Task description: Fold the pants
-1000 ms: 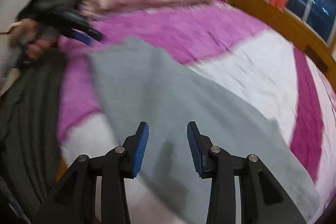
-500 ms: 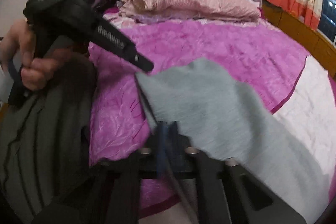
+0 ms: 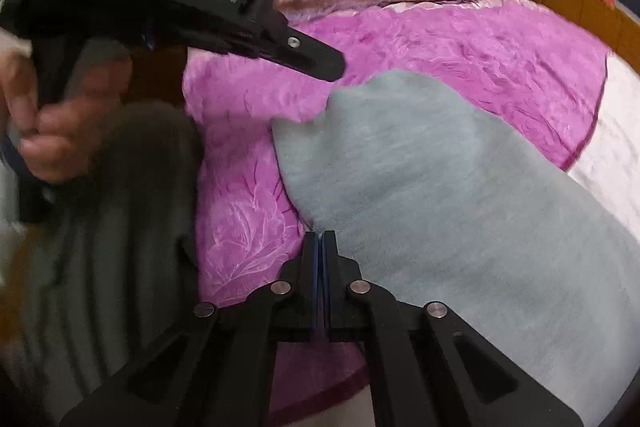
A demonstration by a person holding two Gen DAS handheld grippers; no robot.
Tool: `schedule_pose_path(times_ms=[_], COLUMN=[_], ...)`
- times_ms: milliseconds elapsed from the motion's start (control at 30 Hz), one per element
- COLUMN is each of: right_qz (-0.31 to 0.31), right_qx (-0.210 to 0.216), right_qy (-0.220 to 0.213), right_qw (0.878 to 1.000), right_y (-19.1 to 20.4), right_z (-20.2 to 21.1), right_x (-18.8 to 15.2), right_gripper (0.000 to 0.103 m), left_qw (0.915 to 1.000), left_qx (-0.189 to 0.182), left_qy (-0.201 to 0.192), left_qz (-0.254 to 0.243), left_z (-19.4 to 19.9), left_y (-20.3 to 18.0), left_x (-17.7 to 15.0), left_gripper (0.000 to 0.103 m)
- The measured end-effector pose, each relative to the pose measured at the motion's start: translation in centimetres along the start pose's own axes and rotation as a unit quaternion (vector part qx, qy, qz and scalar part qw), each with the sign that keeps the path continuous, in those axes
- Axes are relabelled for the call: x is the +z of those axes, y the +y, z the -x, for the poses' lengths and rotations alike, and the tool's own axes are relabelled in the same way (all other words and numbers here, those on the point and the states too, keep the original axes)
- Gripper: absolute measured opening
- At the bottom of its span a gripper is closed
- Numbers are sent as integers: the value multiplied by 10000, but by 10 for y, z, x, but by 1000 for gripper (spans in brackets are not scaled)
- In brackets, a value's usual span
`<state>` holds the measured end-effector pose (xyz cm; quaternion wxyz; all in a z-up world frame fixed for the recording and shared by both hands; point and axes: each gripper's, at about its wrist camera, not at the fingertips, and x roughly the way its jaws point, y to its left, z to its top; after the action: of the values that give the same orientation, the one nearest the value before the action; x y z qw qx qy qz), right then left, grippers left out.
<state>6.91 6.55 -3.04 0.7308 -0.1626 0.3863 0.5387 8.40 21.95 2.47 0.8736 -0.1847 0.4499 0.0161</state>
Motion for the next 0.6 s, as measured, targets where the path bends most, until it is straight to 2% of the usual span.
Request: schedule_pose_path(times_ms=[67, 100, 167, 233, 300, 367, 433, 500, 600], right_qz=[-551, -850, -1271, -1660, -2093, -2473, -2951, -3091, -2994], right_qx=[253, 234, 0, -540, -1330, -1553, -1778, -1699, -1965], right_qy=[-295, -535, -858, -1035, -878, -795, -442, -335, -318], right_qw=[9977, 9947, 9882, 9792, 9648, 9531, 9377, 9351, 9331], right_y=[-23, -41, -73, -112, -157, -184, -204, -206, -191], right_z=[25, 45, 78, 104, 120, 125, 120, 115, 122], right_x=[1, -1, -8, -22, -46, -69, -96, -112, -112], right_gripper=[0, 0, 0, 0, 0, 0, 0, 0, 0], left_qw=[9998, 9996, 9981, 9967, 9945, 9901, 9864, 9841, 9814], left_qx=[-156, -253, -518, -369, -2, 373, 643, 764, 886], left_qy=[-88, -99, -101, -54, 72, 275, 346, 298, 332], left_qz=[-85, -118, -325, -714, -1046, -1321, -1475, -1577, -1670], left_z=[-5, -8, -25, -52, -77, -99, -106, -102, -93], left_y=[-24, -33, -65, -99, -123, -137, -139, -137, -134], left_x=[10, 12, 15, 10, 1, -14, -29, -39, -45], left_gripper=[16, 20, 33, 33, 33, 33, 32, 33, 33])
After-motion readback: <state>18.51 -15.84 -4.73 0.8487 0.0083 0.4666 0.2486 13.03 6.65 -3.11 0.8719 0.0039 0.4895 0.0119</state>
